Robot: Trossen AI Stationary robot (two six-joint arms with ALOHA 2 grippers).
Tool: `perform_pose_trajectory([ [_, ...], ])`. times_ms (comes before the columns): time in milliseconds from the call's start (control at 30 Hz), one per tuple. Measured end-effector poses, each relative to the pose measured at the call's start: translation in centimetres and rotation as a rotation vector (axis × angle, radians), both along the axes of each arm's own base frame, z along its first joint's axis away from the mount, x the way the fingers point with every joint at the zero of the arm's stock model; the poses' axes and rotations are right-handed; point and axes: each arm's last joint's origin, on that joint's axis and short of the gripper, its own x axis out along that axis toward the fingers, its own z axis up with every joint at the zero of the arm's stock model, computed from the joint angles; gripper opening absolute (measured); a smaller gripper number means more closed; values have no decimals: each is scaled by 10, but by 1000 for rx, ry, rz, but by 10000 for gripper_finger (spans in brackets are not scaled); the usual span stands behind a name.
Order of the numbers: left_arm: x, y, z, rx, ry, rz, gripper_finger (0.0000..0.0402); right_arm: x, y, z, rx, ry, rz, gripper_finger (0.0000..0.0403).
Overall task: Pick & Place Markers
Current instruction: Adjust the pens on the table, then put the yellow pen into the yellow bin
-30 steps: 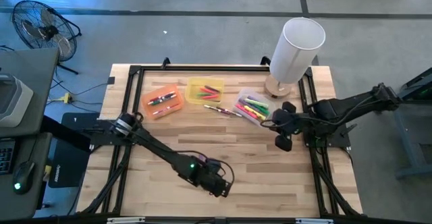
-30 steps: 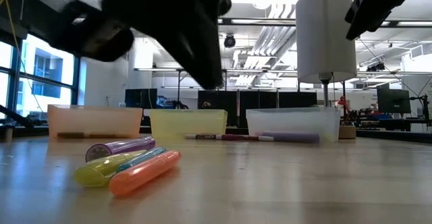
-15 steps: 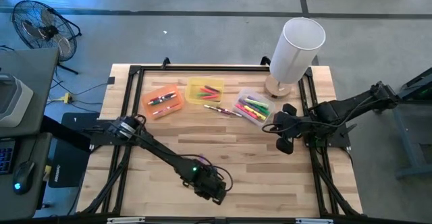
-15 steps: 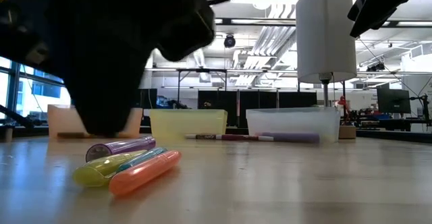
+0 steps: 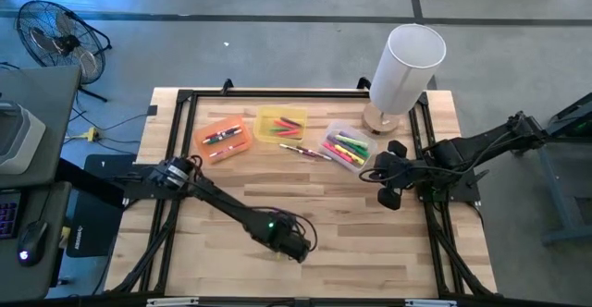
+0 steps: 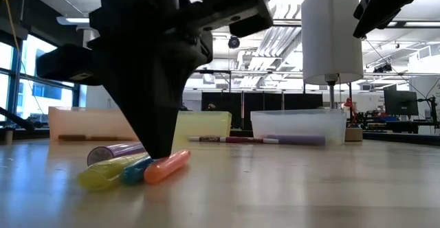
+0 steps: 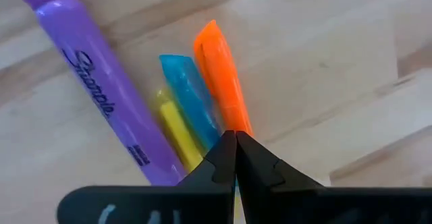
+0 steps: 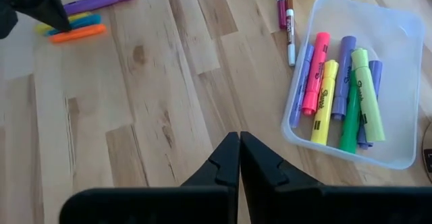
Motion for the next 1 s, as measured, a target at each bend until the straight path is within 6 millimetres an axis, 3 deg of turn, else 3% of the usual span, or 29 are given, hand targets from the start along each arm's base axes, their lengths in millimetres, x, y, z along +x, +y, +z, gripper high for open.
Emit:
perform_pose_trajectory([
  [167, -3, 4, -1, 74, 9, 17, 1, 0, 0, 0, 0, 0, 0, 1],
  [367, 3, 9, 1, 279, -123, 79, 1, 0, 0, 0, 0, 0, 0, 1],
  [533, 1, 8, 0, 241, -95, 58, 1, 0, 0, 0, 0, 0, 0, 2],
  [733, 3, 4, 5, 223, -76, -162, 1, 0, 0, 0, -3, 1, 4, 1],
  [1000, 23, 10, 36, 326, -180, -450, 1, 0, 0, 0, -2, 0, 1, 1],
])
